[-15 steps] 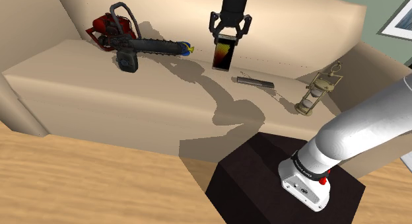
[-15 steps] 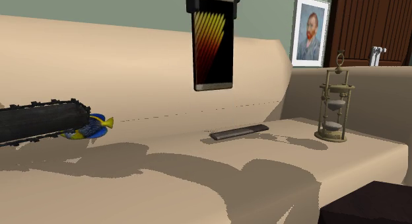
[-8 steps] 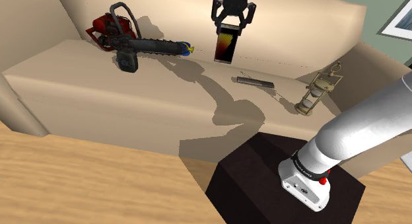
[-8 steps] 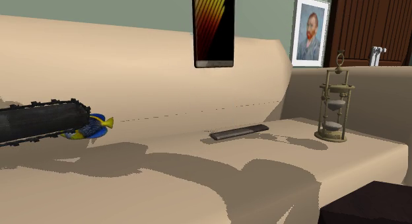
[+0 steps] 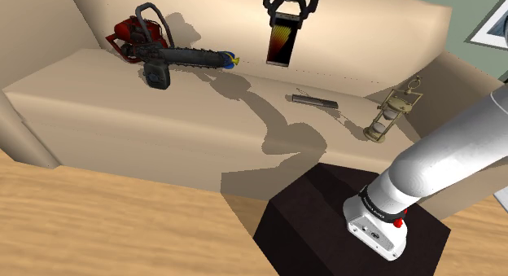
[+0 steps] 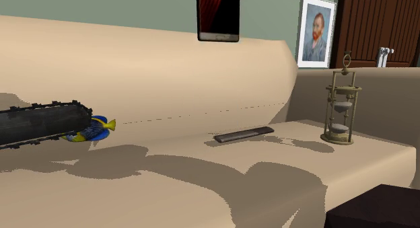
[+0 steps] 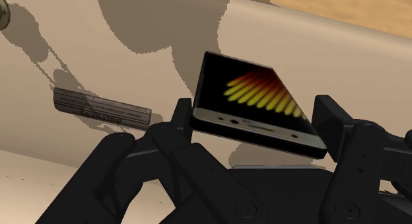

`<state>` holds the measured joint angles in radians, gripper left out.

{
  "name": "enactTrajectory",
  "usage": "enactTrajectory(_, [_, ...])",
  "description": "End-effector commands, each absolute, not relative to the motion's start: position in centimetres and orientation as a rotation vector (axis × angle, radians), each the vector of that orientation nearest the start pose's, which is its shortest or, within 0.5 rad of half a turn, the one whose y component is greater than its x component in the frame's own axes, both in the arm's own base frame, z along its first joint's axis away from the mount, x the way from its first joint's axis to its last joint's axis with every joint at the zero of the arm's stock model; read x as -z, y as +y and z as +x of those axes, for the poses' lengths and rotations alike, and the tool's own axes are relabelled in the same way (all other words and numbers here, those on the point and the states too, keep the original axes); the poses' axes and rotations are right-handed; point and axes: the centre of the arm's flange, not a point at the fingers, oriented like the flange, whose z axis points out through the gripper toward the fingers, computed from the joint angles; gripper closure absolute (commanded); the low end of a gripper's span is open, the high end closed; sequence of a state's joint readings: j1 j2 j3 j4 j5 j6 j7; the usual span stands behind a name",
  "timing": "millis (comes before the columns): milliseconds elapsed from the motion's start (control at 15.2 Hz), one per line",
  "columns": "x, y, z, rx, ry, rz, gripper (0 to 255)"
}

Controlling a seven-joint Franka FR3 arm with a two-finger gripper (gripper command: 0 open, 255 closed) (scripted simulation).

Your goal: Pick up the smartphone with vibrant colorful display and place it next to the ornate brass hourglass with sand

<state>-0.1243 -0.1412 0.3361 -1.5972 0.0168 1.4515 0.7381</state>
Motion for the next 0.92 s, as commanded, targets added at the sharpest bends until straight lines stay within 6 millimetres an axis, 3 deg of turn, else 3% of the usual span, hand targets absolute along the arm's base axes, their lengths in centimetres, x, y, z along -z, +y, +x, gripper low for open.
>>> enactTrajectory(0, [-68.2, 12.1, 48.6, 0.004, 0.828, -3.064, 255])
enactTrajectory(858, [-75.1, 12.1, 48.6, 0.004, 0.828, -3.064, 255])
